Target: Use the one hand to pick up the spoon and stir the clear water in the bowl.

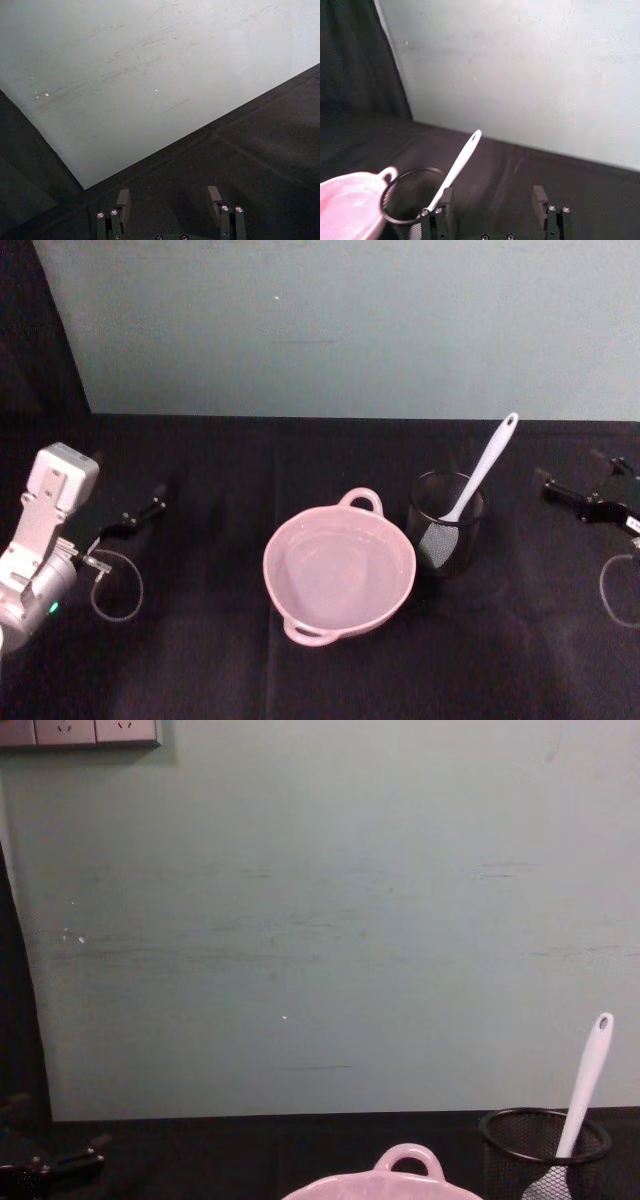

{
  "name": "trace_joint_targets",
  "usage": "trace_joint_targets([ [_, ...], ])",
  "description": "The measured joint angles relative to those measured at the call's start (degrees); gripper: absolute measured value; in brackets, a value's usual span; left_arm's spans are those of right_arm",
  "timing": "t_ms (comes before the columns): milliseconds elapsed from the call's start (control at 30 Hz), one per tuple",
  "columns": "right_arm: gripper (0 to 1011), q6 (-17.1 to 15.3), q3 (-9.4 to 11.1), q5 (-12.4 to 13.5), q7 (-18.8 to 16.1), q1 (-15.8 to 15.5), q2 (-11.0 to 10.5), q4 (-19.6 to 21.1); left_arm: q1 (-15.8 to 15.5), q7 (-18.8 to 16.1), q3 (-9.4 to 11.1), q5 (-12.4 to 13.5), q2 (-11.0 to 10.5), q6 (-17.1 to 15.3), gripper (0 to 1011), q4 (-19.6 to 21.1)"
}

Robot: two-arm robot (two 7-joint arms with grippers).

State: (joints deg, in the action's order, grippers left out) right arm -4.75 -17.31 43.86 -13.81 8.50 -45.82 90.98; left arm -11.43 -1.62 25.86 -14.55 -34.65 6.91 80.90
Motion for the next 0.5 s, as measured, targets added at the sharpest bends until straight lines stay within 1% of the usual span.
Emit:
trace_joint_targets([
  [33,1003,1.28,0.04,-0.68,-0.05,-0.07,0.33,-0.49,0.0,0.0,0.0,0.0,0.0,0.0,1005,0.0],
  [67,1003,4.03,0.0,-2.25,-0.4,-0.06,1.05,-1.73,0.0,0.0,0.0,0.0,0.0,0.0,1005,0.0],
  [133,1002,6.08,-0.25,-3.57,-0.86,0.17,1.8,-2.98,0.0,0.0,0.0,0.0,0.0,0.0,1005,0.0],
  [167,1003,7.76,-0.67,-4.9,-1.4,0.53,2.56,-4.37,0.0,0.0,0.0,0.0,0.0,0.0,1005,0.0],
  [267,1003,9.24,-1.29,-6.24,-2.17,1.15,3.64,-6.28,0.0,0.0,0.0,0.0,0.0,0.0,1005,0.0],
  [300,1003,10.03,-1.76,-7.03,-2.73,1.59,4.37,-7.62,0.0,0.0,0.0,0.0,0.0,0.0,1005,0.0],
  [367,1003,10.59,-2.14,-7.68,-3.18,1.92,4.93,-8.6,0.0,0.0,0.0,0.0,0.0,0.0,1005,0.0],
  [500,1003,12.14,-3.41,-9.88,-4.23,3.28,7.07,-12.03,0.0,0.0,0.0,0.0,0.0,0.0,1005,0.0],
])
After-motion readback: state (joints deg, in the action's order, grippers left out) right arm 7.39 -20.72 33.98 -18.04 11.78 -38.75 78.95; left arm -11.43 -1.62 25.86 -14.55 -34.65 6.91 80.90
